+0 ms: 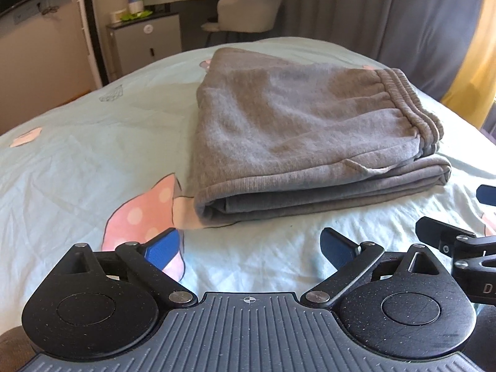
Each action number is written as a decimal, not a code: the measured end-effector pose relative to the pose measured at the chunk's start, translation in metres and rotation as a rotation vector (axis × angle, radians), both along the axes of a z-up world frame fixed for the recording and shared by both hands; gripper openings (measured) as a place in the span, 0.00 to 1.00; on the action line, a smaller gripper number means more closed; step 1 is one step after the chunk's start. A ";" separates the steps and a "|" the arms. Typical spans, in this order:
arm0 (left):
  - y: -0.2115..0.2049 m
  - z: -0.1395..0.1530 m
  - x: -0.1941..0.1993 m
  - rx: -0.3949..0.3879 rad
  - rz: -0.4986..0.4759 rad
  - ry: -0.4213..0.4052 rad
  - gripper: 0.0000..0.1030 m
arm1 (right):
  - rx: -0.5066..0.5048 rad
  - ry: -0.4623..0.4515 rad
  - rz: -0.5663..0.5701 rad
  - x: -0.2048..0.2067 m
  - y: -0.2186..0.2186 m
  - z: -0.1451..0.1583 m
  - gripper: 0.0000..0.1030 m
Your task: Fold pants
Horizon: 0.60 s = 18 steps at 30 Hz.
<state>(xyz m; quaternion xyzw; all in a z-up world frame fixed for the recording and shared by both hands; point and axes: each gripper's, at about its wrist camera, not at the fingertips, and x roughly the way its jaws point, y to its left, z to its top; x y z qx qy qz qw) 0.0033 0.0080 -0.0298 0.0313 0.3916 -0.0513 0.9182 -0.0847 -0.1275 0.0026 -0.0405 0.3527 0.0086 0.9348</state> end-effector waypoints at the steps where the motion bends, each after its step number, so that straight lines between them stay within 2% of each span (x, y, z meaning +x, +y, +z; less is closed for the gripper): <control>1: 0.001 0.000 0.001 0.002 0.002 0.003 0.97 | -0.004 0.000 0.000 0.000 0.001 0.000 0.96; 10: 0.006 -0.005 0.007 -0.032 0.029 0.030 0.97 | 0.027 -0.001 -0.032 0.004 -0.003 -0.003 0.96; 18: 0.004 -0.007 0.006 -0.019 0.022 0.031 0.97 | 0.038 -0.001 -0.042 0.005 -0.005 -0.004 0.96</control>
